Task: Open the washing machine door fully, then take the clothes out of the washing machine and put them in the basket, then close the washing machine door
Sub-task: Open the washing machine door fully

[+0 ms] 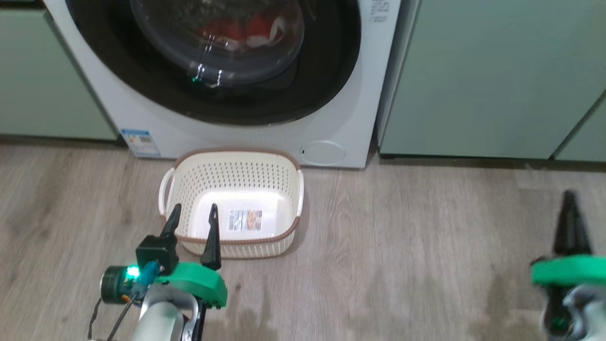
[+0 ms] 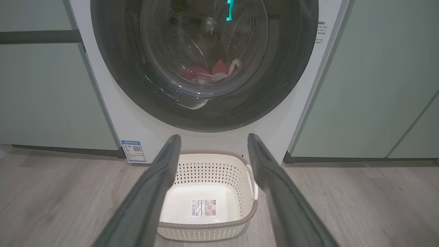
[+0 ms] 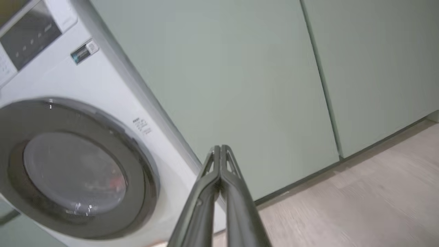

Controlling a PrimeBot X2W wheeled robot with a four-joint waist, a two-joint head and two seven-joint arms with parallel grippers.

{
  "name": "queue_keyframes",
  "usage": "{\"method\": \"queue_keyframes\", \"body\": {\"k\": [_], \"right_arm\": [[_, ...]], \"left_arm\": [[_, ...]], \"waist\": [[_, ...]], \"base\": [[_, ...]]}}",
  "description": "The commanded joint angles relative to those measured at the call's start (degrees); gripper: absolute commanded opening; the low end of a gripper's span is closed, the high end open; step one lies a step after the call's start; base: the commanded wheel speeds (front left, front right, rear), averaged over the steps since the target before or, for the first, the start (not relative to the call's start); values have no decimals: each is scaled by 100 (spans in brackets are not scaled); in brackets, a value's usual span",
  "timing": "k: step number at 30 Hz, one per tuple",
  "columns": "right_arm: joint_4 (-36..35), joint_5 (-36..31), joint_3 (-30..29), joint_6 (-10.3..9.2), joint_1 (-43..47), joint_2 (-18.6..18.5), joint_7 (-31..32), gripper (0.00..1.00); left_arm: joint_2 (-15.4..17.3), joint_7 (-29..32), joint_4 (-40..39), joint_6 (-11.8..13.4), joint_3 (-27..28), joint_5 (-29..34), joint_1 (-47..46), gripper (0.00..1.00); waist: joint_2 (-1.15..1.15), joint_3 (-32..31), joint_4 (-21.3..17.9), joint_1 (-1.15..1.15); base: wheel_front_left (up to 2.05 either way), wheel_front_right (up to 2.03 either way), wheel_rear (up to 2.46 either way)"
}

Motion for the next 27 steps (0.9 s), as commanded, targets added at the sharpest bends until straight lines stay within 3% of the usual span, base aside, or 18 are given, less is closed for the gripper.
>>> {"method": "queue_keyframes", "body": {"k": [1,7,10,11,14,20,27], "right_arm": [[-90,553,110,-4,-439,-301,-62,0],[165,3256,470,-4,-1314,-1144,46,0],[71,4461,597,-4,-1733,-1570,536,0],[71,4461,597,-4,-1733,-1570,536,0],[55,5646,535,-4,-2275,-1922,1446,0],[453,6512,421,-4,-3232,-2169,2788,0],[1172,6676,613,-4,-4426,-2263,3833,0]], "left_arm": [[67,-43,-189,-22,130,-45,-331,100],[67,-43,-313,-44,-39,-180,-514,100],[67,-43,-371,-36,-153,-262,-629,100],[67,-43,-371,-36,-153,-262,-629,100],[67,-43,-438,-11,-320,-372,-753,100],[67,-43,-494,49,-467,-481,-986,100],[67,-43,-576,83,-360,-501,-1275,100]], "waist": [[0,193,132,0],[0,790,368,0],[0,1070,478,0],[0,1070,478,0],[0,1381,591,0],[0,1772,749,0],[0,2223,921,0]], "base": [[0,0,0],[0,0,0],[0,0,0],[0,0,0],[0,0,0],[0,0,0],[0,0,0]]}}
